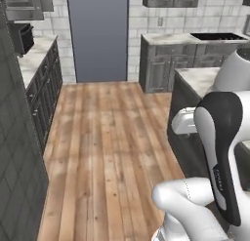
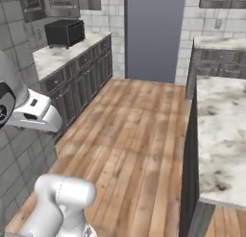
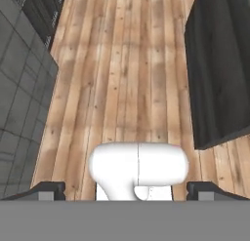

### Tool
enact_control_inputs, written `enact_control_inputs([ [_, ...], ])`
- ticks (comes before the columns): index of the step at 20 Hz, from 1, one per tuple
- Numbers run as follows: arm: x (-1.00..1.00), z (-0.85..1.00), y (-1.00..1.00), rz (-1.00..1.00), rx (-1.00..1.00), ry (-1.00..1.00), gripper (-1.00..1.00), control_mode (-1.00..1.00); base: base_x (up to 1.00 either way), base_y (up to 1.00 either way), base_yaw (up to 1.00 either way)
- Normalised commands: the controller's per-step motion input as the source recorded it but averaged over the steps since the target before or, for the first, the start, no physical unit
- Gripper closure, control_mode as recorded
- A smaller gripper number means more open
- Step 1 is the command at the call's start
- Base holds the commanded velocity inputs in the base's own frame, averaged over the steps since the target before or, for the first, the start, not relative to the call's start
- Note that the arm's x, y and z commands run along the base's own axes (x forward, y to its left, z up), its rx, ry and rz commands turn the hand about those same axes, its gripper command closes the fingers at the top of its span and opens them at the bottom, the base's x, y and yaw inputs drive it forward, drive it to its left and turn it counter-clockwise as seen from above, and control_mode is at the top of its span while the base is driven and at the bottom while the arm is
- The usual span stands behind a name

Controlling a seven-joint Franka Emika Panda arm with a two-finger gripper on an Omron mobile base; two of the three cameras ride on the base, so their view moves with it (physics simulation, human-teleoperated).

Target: There is a tray on the dining counter. Grab the cup, mug, and pitcher and place them on the tray. The pitcher may be placed next to the tray if it cannot fit the tray.

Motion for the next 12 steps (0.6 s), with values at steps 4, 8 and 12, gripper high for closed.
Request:
enact_control_inputs([
  [4, 0.00, 0.00, 0.00, 0.00, 0.00, 0.00, -1.00, 1.00, 1.00, 0.11, -0.17],
  [8, 0.00, 0.00, 0.00, 0.00, 0.00, 0.00, -1.00, 1.00, 1.00, 0.00, -0.14],
  [12, 0.00, 0.00, 0.00, 0.00, 0.00, 0.00, -1.00, 1.00, 1.00, 0.00, -0.08],
])
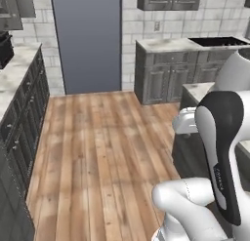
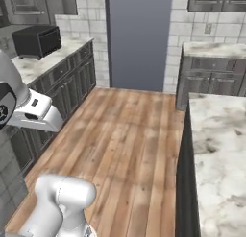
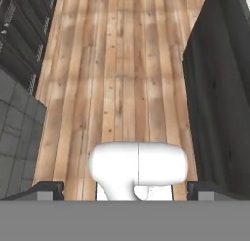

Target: There is a tray on the dining counter. Grab the cup, mug, and pitcher and place them on the tray. The pitcher may be placed next to the tray if it cannot fit the tray.

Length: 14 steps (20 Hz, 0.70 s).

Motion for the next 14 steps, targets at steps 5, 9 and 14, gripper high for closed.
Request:
enact_control_inputs([
  [5, 0.00, 0.00, 0.00, 0.00, 0.00, 0.00, -1.00, 1.00, 1.00, 0.00, -0.03],
  [9, 0.00, 0.00, 0.00, 0.00, 0.00, 0.00, -1.00, 1.00, 1.00, 0.00, -0.01],
  [14, 0.00, 0.00, 0.00, 0.00, 0.00, 0.00, -1.00, 1.00, 1.00, 0.00, 0.00],
])
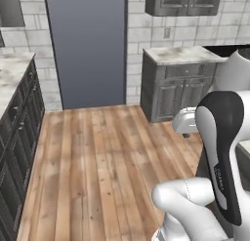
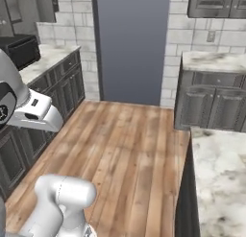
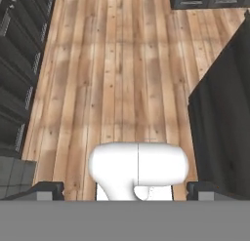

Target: There is a tray on the dining counter. Grab the cup, mug, and pitcher and place them on the tray. The pitcher may be placed next to the tray if it cannot fit the tray.

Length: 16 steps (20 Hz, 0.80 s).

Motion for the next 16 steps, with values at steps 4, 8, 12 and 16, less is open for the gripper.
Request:
enact_control_inputs([
  [4, 0.00, 0.00, 0.00, 0.00, 0.00, 0.00, -1.00, 1.00, 1.00, 0.00, 0.00],
  [8, 0.00, 0.00, 0.00, 0.00, 0.00, 0.00, -1.00, 1.00, 1.00, 0.00, 0.00],
  [12, 0.00, 0.00, 0.00, 0.00, 0.00, 0.00, -1.00, 1.00, 1.00, 0.00, 0.00],
  [16, 0.00, 0.00, 0.00, 0.00, 0.00, 0.00, -1.00, 1.00, 1.00, -0.02, 0.10],
])
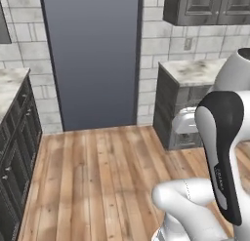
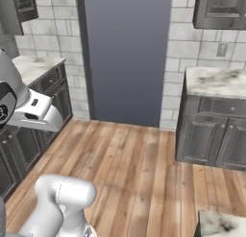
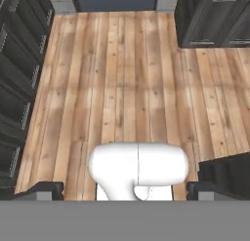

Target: There is a tray on the dining counter. Grab the cup, mug, and pitcher and place them on the tray. The pitcher may be placed next to the tray if it cannot fit the tray.

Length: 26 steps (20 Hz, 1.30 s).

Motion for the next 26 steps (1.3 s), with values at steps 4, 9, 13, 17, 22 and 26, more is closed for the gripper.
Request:
enact_control_inputs([
  [4, 0.00, 0.00, 0.00, 0.00, 0.00, 0.00, -1.00, 1.00, 1.00, -0.03, 0.17],
  [9, 0.00, 0.00, 0.00, 0.00, 0.00, 0.00, -1.00, 1.00, 1.00, 0.01, 0.35],
  [13, 0.00, 0.00, 0.00, 0.00, 0.00, 0.00, -1.00, 1.00, 1.00, 0.00, 0.61],
  [17, 0.00, 0.00, 0.00, 0.00, 0.00, 0.00, -1.00, 1.00, 1.00, -0.04, 0.72],
  [22, 0.00, 0.00, 0.00, 0.00, 0.00, 0.00, -1.00, 1.00, 1.00, -0.02, 0.73],
  [26, 0.00, 0.00, 0.00, 0.00, 0.00, 0.00, -1.00, 1.00, 0.87, -0.01, 0.75],
])
